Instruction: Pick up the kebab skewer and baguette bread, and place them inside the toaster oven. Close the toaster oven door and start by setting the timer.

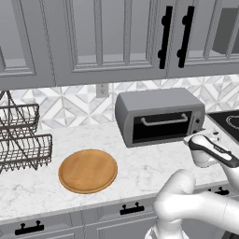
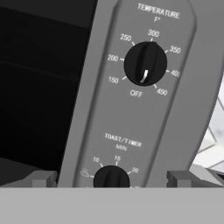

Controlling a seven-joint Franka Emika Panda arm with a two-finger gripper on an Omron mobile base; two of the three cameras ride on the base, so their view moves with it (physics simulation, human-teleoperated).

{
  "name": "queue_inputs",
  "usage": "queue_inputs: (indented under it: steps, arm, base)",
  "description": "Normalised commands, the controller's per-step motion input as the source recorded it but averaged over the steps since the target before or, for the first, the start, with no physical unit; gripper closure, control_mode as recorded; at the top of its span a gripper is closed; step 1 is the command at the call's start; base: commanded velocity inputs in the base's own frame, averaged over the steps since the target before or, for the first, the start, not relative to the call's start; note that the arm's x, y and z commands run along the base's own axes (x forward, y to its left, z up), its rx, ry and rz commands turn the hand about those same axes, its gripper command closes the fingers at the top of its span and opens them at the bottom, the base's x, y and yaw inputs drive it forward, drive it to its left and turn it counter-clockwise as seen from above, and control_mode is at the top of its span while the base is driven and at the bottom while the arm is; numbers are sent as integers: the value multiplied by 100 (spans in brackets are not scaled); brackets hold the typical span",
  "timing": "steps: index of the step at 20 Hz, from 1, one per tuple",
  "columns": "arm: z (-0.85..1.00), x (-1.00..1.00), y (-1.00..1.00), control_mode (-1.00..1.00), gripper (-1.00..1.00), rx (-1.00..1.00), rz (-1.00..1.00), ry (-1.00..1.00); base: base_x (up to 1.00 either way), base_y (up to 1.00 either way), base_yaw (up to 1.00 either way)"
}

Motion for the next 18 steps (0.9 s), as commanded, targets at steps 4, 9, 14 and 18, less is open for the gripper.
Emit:
queue_inputs:
  steps: [4, 9, 14, 18]
  arm:
    - [0, 0, 0, -100, 100, 0, 0, 0]
    - [0, 0, 0, -100, 100, 0, 0, 0]
    - [0, 0, 0, -100, 100, 0, 0, 0]
    - [0, 0, 0, -100, 100, 0, 0, 0]
  base:
    - [0, 0, 0]
    - [0, 0, 0]
    - [0, 0, 0]
    - [0, 0, 0]
